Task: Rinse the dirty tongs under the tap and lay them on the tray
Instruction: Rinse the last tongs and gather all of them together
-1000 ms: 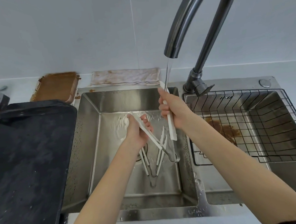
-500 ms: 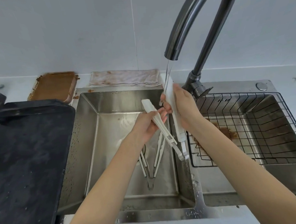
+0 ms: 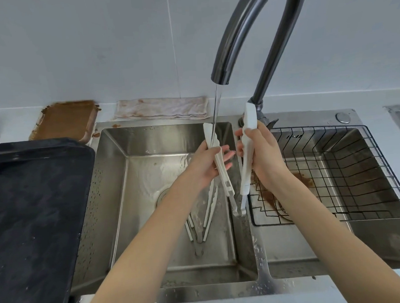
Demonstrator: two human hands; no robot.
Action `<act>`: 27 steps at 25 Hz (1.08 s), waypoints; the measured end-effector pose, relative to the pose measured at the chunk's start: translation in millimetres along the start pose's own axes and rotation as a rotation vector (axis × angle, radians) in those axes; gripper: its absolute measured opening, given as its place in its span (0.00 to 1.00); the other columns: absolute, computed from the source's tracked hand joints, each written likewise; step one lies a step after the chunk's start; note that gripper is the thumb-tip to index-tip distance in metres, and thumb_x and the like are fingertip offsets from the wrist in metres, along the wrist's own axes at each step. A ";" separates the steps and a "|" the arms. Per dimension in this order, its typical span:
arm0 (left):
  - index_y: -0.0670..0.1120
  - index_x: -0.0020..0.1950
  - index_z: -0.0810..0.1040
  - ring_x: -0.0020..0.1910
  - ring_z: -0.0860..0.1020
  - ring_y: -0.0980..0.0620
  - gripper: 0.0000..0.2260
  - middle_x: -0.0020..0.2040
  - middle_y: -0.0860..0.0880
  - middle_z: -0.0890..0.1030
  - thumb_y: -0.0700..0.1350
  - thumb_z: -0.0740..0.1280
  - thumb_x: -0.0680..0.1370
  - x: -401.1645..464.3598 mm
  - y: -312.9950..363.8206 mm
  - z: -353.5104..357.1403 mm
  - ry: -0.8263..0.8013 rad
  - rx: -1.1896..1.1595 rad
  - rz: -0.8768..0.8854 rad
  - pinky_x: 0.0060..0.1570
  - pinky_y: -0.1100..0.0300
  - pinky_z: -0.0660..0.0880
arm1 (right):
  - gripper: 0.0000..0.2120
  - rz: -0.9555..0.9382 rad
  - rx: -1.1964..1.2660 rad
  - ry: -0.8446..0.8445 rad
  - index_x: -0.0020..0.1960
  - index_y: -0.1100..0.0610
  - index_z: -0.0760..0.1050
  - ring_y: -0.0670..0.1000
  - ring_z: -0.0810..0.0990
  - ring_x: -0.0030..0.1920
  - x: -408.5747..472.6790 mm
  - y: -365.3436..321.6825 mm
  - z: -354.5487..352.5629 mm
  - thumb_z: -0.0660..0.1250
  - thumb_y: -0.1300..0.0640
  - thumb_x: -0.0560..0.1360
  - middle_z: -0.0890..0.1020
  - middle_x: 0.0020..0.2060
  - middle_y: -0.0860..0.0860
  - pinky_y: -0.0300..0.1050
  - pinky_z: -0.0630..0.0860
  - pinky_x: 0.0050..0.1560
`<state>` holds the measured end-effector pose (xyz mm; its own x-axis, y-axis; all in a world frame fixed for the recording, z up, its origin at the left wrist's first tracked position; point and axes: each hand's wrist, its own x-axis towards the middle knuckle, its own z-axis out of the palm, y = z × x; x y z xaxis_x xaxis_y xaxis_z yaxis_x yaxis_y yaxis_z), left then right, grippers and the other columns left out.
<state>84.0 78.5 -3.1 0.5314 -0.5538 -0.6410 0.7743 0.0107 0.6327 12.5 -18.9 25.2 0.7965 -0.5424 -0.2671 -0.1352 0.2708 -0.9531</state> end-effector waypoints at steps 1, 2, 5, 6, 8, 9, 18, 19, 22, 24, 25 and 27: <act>0.43 0.62 0.67 0.49 0.79 0.47 0.13 0.58 0.41 0.76 0.34 0.57 0.79 -4.1 -1.8 -4.8 0.022 0.032 -0.015 0.52 0.50 0.77 | 0.07 0.036 -0.044 0.020 0.47 0.54 0.72 0.45 0.74 0.30 0.1 2.9 1.0 0.55 0.60 0.78 0.77 0.37 0.49 0.42 0.71 0.37; 0.45 0.63 0.68 0.47 0.79 0.48 0.14 0.56 0.41 0.75 0.34 0.57 0.79 -6.8 -4.7 -10.7 0.037 0.067 -0.023 0.51 0.49 0.78 | 0.07 0.077 -0.101 0.034 0.49 0.54 0.72 0.46 0.74 0.32 0.5 6.8 2.3 0.54 0.58 0.79 0.78 0.37 0.49 0.43 0.72 0.38; 0.50 0.71 0.64 0.46 0.78 0.49 0.24 0.53 0.43 0.75 0.31 0.58 0.78 -10.7 -12.2 -32.8 0.081 0.193 -0.043 0.50 0.48 0.78 | 0.13 0.160 -0.324 0.016 0.59 0.58 0.68 0.48 0.76 0.36 -0.2 22.4 6.8 0.52 0.53 0.81 0.79 0.41 0.51 0.44 0.76 0.41; 0.51 0.72 0.62 0.44 0.78 0.50 0.26 0.51 0.45 0.75 0.30 0.58 0.78 -12.0 -15.3 -39.3 0.092 0.226 -0.047 0.48 0.49 0.78 | 0.15 0.155 -0.441 -0.002 0.60 0.59 0.68 0.49 0.78 0.38 -0.8 29.3 8.2 0.50 0.51 0.81 0.79 0.42 0.52 0.46 0.77 0.43; 0.51 0.73 0.60 0.45 0.78 0.50 0.28 0.47 0.47 0.74 0.29 0.57 0.78 -13.1 -20.3 -50.9 0.135 0.274 -0.049 0.46 0.49 0.78 | 0.18 0.133 -0.668 -0.042 0.59 0.61 0.67 0.54 0.80 0.42 -3.0 41.6 10.6 0.48 0.49 0.81 0.80 0.45 0.55 0.52 0.78 0.47; 0.51 0.74 0.60 0.47 0.78 0.49 0.28 0.47 0.47 0.74 0.29 0.57 0.78 -14.2 -22.5 -56.1 0.168 0.290 -0.046 0.49 0.48 0.78 | 0.19 0.135 -0.738 -0.062 0.58 0.61 0.68 0.56 0.80 0.44 -4.3 47.1 12.5 0.47 0.49 0.81 0.80 0.46 0.57 0.55 0.78 0.49; 0.46 0.65 0.69 0.50 0.77 0.46 0.20 0.50 0.46 0.76 0.30 0.60 0.76 -7.4 -72.5 -100.3 0.407 0.386 -0.062 0.55 0.47 0.77 | 0.22 0.382 -0.832 -0.178 0.72 0.61 0.57 0.55 0.80 0.40 -11.1 105.6 21.7 0.50 0.51 0.81 0.79 0.54 0.60 0.41 0.78 0.36; 0.47 0.64 0.70 0.53 0.78 0.45 0.20 0.51 0.46 0.77 0.31 0.61 0.75 -6.5 -77.0 -105.8 0.429 0.420 -0.064 0.58 0.45 0.76 | 0.22 0.413 -0.808 -0.189 0.72 0.60 0.57 0.54 0.80 0.40 -11.8 112.2 20.2 0.51 0.52 0.81 0.78 0.54 0.59 0.38 0.77 0.34; 0.54 0.64 0.70 0.57 0.78 0.43 0.22 0.56 0.45 0.80 0.35 0.63 0.74 1.0 -96.3 -127.3 0.471 0.510 -0.111 0.60 0.42 0.75 | 0.21 0.482 -0.772 -0.198 0.72 0.59 0.58 0.58 0.81 0.48 -11.1 131.8 18.8 0.53 0.54 0.81 0.78 0.57 0.59 0.43 0.81 0.42; 0.55 0.67 0.68 0.58 0.78 0.43 0.23 0.59 0.47 0.80 0.39 0.65 0.74 5.9 -111.6 -138.5 0.484 0.516 -0.142 0.60 0.42 0.74 | 0.21 0.528 -0.752 -0.198 0.72 0.59 0.57 0.60 0.80 0.54 -13.3 144.9 19.1 0.53 0.54 0.81 0.77 0.60 0.60 0.54 0.79 0.55; 0.55 0.68 0.68 0.59 0.78 0.44 0.23 0.60 0.47 0.80 0.41 0.65 0.75 8.3 -118.1 -142.0 0.492 0.510 -0.142 0.60 0.42 0.75 | 0.23 0.558 -0.742 -0.197 0.74 0.59 0.56 0.60 0.79 0.56 -14.4 152.5 19.2 0.53 0.54 0.81 0.76 0.61 0.60 0.57 0.77 0.58; 0.55 0.68 0.69 0.58 0.78 0.44 0.21 0.59 0.48 0.80 0.43 0.65 0.76 7.7 -123.0 -142.5 0.504 0.514 -0.136 0.59 0.42 0.75 | 0.26 0.608 -0.712 -0.195 0.76 0.57 0.52 0.59 0.78 0.58 -16.5 163.0 20.1 0.53 0.53 0.80 0.75 0.63 0.60 0.57 0.75 0.61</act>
<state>41.7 191.6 -147.8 0.6314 -0.0712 -0.7722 0.6513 -0.4918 0.5779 -10.9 50.2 -122.9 0.5470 -0.3088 -0.7781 -0.8339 -0.1191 -0.5390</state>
